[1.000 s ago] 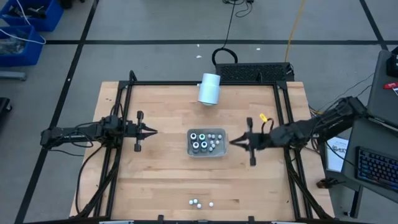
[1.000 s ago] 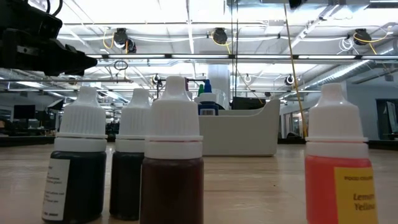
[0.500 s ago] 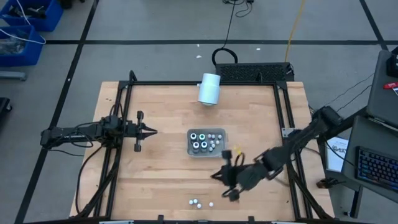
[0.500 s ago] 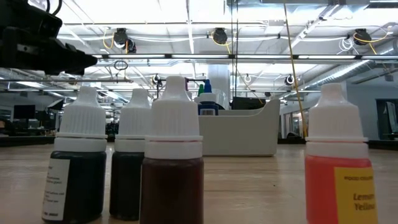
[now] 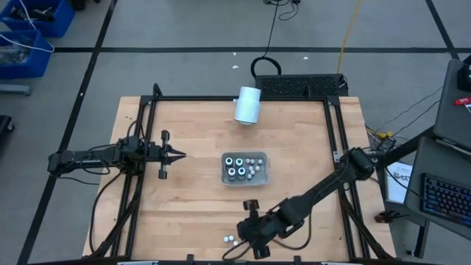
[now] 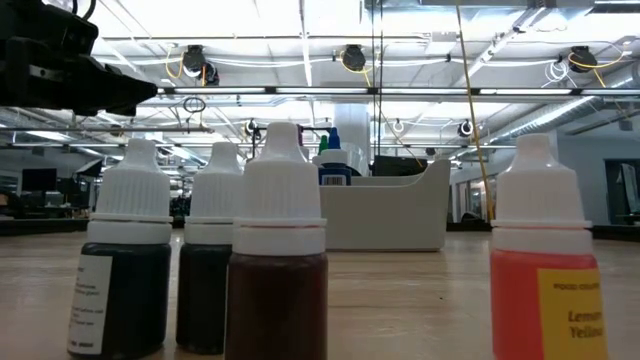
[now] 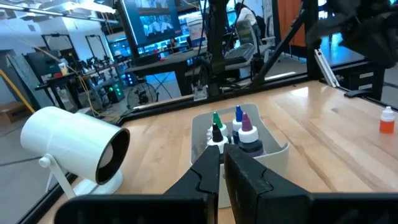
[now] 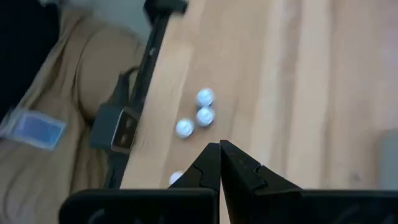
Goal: Pick & Place food coloring
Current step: Put the small yellow food coloring bottle into the gray bin
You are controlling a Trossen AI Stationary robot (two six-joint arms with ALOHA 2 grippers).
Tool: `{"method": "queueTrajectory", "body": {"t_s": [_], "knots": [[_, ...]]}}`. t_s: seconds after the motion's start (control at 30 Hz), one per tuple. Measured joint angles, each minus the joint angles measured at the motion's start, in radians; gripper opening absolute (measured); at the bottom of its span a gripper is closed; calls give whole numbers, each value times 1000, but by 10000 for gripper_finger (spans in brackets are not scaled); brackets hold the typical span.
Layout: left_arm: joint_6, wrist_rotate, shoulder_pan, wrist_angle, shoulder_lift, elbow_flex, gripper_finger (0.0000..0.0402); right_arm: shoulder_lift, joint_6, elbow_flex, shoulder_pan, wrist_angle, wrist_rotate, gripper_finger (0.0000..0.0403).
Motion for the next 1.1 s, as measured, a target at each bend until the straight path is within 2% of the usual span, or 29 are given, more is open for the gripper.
{"method": "queueTrajectory", "body": {"t_s": [0.13, 0.37, 0.47, 0.7, 0.83, 0.97, 1.1], "knots": [[-3, 0, 0, 1, 0, 0, 31, 28, 17, 11, 2, 16, -86, 0], [-13, 0, 0, 11, 0, 0, 31, 34, 62, 11, 14, 45, -110, 14], [2, 0, 0, 32, 0, 0, 31, 37, 43, -4, 37, 81, -107, 40], [-3, 0, 0, 42, 0, 0, 31, 88, -56, -11, 68, 91, 16, 129], [-4, 0, 0, 42, 0, 0, 31, 118, -78, -11, 68, 77, 33, 169], [-4, 0, 0, 40, 0, 0, 31, 142, -72, -11, 70, 67, 11, 191], [-4, 0, 0, 34, 0, 0, 31, 151, -69, -12, 73, 65, 15, 192]]}}
